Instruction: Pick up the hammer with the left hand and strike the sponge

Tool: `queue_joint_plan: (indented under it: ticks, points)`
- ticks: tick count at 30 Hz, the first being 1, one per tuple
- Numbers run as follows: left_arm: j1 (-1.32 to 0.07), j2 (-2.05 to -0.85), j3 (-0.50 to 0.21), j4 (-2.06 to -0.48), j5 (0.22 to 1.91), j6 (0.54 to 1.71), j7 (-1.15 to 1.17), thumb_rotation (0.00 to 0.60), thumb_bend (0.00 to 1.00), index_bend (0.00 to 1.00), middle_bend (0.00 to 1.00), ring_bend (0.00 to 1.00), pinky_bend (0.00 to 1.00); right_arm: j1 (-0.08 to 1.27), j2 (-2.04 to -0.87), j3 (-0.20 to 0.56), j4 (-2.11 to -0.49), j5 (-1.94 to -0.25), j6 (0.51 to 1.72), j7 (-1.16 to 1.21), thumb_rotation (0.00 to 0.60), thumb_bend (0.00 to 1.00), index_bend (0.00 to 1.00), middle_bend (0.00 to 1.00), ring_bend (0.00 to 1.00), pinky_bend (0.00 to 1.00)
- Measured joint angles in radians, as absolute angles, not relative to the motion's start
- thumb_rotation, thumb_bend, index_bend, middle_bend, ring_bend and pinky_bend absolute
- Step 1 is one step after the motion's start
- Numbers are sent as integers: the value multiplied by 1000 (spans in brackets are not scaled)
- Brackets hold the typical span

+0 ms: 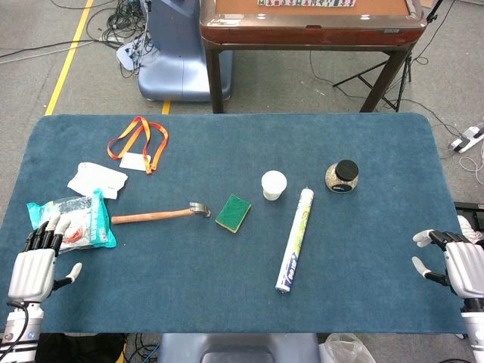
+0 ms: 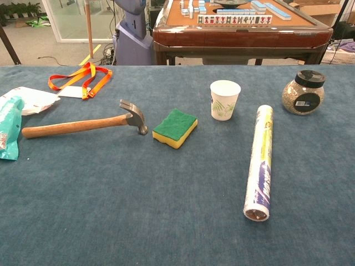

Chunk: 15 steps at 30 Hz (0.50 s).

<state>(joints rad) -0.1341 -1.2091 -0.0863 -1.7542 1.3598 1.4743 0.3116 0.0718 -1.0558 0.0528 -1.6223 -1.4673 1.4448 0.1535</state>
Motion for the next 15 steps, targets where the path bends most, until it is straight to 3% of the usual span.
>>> queue_joint_plan:
  ticks: [15]
  points:
    - [-130, -1212, -87, -1752, 1370, 1484, 305, 600, 222, 96, 0, 13, 68, 72, -1062, 48, -1584, -1517, 1458, 167, 600, 258, 433, 469, 398, 397]
